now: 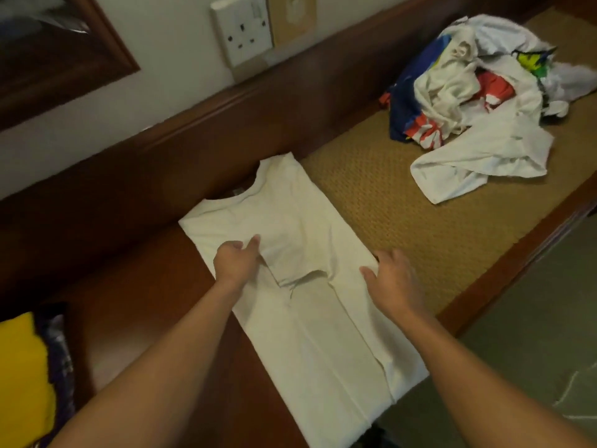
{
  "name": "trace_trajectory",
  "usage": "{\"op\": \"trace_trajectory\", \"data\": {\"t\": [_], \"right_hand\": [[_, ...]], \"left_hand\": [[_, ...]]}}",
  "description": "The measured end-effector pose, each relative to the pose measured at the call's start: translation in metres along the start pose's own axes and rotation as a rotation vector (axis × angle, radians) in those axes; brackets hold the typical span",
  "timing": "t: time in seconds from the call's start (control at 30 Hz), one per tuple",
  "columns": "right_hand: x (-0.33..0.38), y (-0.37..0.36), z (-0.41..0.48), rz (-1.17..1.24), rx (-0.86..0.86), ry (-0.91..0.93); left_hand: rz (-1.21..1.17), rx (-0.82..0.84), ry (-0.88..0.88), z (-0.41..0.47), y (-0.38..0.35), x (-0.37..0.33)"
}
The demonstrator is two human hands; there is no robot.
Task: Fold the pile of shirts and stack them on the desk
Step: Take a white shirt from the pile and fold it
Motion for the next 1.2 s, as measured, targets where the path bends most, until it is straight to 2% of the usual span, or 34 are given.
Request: {"op": "trace_trajectory", "data": {"t": [0.1,0.33,0.43,0.5,0.53,0.6,0.67,0.73,0.87,1.0,1.2], "right_hand": [[0.012,-0.002,0.034,-0.026,0.030,0.049],[0.036,-0.003,0.099,-0.075,0.158,0.228],[0.050,-0.001,0.119,-0.151,0.135,0.242],[0.059,0.001,0.130,-0.132,0.061,0.259],[0.066,0.001,0.133,-0.122,0.022,0.297],[0.083,-0.005,0.136,-0.141,0.037,0.435],[0.097,-0.017,0.136,-0.261,0.184,0.583],[0.099,-0.035,0.137,-0.419,0.300,0.693],[0.089,-0.058,0.127,-0.578,0.335,0.766],[0.096,-0.066,0.110,-0.605,0.339,0.828],[0.125,-0.068,0.129,-0.622,0.274,0.737]], "left_hand": [[-0.039,-0.060,0.060,0.005,-0.010,-0.010],[0.156,-0.302,0.111,0.010,-0.031,-0.018],[-0.045,-0.393,0.109,0.011,-0.026,-0.010],[-0.108,-0.436,-0.016,0.007,-0.018,-0.003],[-0.064,-0.432,-0.117,0.003,-0.015,0.001],[0.197,-0.331,-0.291,-0.008,-0.014,0.012],[0.503,-0.188,-0.414,-0.020,-0.015,0.028],[0.688,-0.099,-0.465,-0.029,-0.014,0.045],[0.732,-0.087,-0.429,-0.032,0.002,0.067],[0.808,-0.102,-0.386,-0.036,0.016,0.085],[0.758,-0.117,-0.362,-0.025,0.030,0.087]]}}
Point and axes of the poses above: each hand's wrist, its own z-axis towards the middle knuckle, its own y-axis out of the back of the hand, x = y × z, the point moved 1 cm from there along z, towards the middle knuckle, and after that the axes turned 7 degrees about z, right-handed, at the moved point
